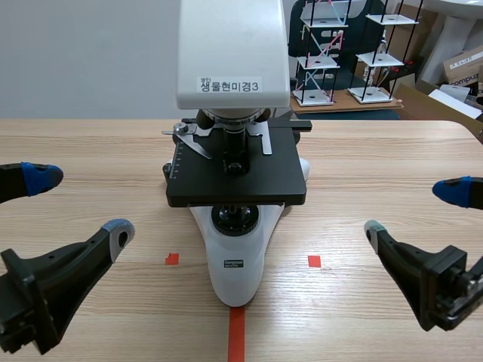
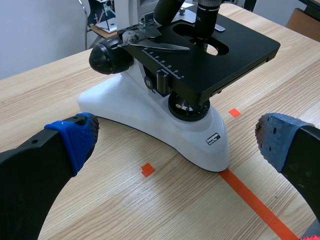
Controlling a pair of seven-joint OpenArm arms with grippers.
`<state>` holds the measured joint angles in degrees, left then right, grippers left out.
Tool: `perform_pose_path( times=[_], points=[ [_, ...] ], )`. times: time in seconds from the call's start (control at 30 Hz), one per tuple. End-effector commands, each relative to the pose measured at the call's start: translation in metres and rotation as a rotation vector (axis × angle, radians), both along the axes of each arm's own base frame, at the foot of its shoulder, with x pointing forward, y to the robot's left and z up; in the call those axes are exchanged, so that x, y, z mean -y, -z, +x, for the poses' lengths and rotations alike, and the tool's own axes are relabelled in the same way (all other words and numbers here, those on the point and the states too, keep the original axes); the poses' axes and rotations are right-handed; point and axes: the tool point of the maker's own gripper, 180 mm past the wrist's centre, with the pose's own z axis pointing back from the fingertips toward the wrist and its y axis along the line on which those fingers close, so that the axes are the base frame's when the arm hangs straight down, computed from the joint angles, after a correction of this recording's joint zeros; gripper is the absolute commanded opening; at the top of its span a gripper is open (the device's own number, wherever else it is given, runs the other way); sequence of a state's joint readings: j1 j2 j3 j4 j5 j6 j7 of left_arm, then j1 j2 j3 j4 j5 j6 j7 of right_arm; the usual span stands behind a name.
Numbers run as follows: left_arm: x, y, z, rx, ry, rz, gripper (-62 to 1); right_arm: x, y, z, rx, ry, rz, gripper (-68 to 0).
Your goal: Point at the eyepiece
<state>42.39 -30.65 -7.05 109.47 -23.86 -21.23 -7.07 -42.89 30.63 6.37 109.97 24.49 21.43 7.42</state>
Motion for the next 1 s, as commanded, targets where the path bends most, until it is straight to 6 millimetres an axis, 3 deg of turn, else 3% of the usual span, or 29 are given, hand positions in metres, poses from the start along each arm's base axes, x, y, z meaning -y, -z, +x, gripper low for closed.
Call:
perform_pose_path(
  times=[0.0, 0.97],
  points=[
    [0.0023, -0.0054, -0.001, 0.013, 0.005, -0.018, 1.4, -0.0001, -0.0069, 0.0022, 0.024, -0.001, 0.009, -8.4],
    [0.0024, -0.006, -0.001, 0.015, 0.004, -0.02, 1.4, -0.0004, -0.0083, 0.0024, 0.031, -0.002, 0.013, -8.4]
  ],
)
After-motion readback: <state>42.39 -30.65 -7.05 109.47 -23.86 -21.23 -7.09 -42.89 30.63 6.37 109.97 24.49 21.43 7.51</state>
